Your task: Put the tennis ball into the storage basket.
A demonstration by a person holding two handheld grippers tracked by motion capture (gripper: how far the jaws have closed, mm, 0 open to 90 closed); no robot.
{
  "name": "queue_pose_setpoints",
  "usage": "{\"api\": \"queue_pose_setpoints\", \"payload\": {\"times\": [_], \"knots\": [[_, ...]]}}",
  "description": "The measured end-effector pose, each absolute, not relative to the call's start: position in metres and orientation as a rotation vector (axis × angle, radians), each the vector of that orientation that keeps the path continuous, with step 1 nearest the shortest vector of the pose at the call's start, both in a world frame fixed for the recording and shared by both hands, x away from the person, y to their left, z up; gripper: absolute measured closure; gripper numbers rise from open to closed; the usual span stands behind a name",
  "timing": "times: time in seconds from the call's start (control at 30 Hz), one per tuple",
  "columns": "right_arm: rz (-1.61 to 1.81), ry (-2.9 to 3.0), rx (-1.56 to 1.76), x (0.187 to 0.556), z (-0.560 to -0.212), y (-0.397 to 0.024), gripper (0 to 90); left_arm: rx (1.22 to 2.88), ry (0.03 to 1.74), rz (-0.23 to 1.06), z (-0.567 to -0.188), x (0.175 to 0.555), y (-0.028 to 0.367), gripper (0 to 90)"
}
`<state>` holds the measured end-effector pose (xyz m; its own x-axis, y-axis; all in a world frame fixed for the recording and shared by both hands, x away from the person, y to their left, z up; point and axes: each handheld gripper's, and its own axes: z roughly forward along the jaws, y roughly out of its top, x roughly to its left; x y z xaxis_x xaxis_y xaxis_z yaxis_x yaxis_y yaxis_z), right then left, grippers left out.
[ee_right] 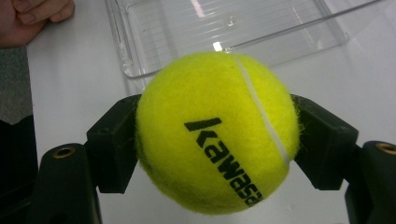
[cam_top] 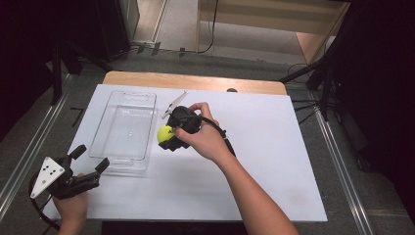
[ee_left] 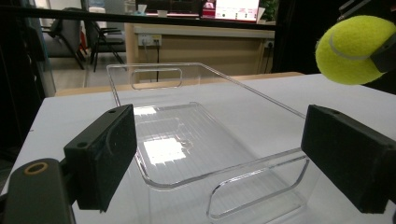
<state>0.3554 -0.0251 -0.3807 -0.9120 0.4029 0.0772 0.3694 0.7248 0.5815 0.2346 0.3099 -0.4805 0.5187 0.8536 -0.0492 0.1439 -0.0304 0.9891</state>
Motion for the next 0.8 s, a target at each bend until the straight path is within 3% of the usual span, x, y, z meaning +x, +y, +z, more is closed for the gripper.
{"api": "queue_pose_setpoints", "payload": {"times": [0.8], "knots": [[0.940,2.906,0.561,0.361,-0.378,0.018,23.5,1.516,0.892,0.710,-0.480,0.235,0.310,11.0]]}}
